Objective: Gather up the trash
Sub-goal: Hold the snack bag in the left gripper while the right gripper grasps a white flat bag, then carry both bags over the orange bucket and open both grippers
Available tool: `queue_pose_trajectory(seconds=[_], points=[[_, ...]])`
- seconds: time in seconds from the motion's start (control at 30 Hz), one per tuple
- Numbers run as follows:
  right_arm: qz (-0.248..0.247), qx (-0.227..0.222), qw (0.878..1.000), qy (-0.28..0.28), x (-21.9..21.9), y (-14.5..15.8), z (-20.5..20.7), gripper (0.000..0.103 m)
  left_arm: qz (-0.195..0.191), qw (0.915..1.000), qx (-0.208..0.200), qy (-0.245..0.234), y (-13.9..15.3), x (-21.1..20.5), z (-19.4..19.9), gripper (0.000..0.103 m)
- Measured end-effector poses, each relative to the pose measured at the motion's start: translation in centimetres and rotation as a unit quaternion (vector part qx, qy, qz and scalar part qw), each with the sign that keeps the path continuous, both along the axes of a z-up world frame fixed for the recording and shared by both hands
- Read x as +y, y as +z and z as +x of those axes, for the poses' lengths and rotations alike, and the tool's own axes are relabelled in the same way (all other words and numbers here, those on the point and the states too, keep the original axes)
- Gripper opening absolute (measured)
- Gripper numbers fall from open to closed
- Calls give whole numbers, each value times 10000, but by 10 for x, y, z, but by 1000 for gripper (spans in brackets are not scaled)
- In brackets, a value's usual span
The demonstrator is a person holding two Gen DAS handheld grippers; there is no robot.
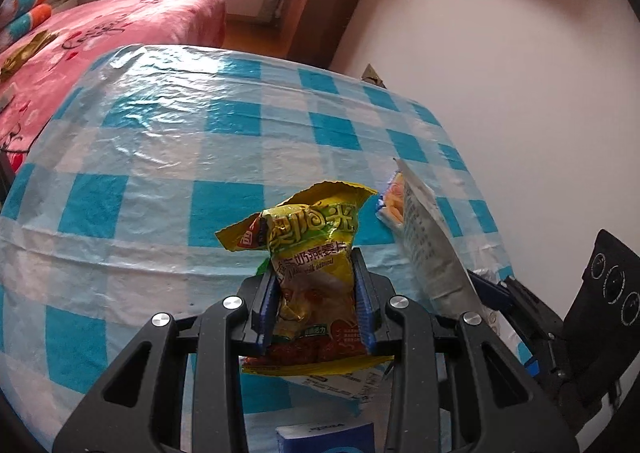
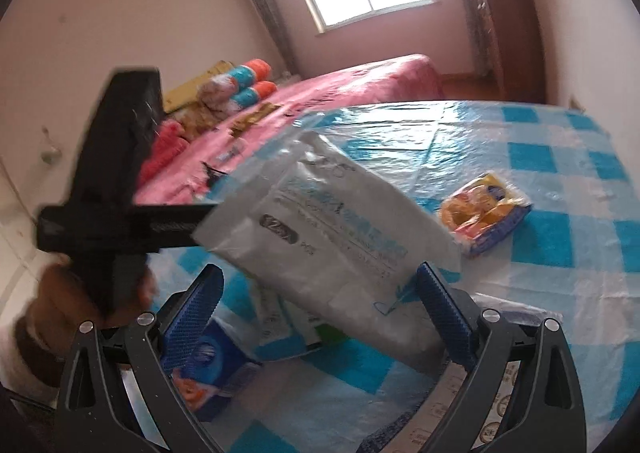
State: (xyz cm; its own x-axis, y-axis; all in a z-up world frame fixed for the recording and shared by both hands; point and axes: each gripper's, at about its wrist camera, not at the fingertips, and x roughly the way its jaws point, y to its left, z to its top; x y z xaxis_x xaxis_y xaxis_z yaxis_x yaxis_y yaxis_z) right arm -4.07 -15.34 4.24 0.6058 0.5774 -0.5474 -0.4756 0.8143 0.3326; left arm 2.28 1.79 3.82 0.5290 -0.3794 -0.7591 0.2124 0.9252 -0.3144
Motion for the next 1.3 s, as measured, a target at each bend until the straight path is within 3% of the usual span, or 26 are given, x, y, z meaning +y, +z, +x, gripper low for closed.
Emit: queue_pose_trajectory(seconds=[0.13, 0.43, 0.5, 0.8, 0.97, 1.3], points=[[-143, -30, 9991, -406, -7, -2, 3, 96, -36, 10000, 7, -58, -1, -2, 1, 35], [172, 203, 9930, -1148, -40, -9, 16, 95, -78, 9998, 2, -195, -5, -6, -2, 35], [92, 192, 9921, -1236, -40, -9, 17, 79, -83, 9997, -10, -222, -5, -7, -4, 35], [-189, 142, 9878, -1536, -39, -11, 22, 36, -227, 9995, -36, -237, -3, -3, -7, 35], [-208, 100, 9876, -1553, -39, -10, 21, 19, -360, 9991, -68, -206, -2, 5, -11, 35], [-112, -8, 9864, -1639, -37, -1, 13, 16, -660, 9976, -174, -97, 5, 30, -30, 35]])
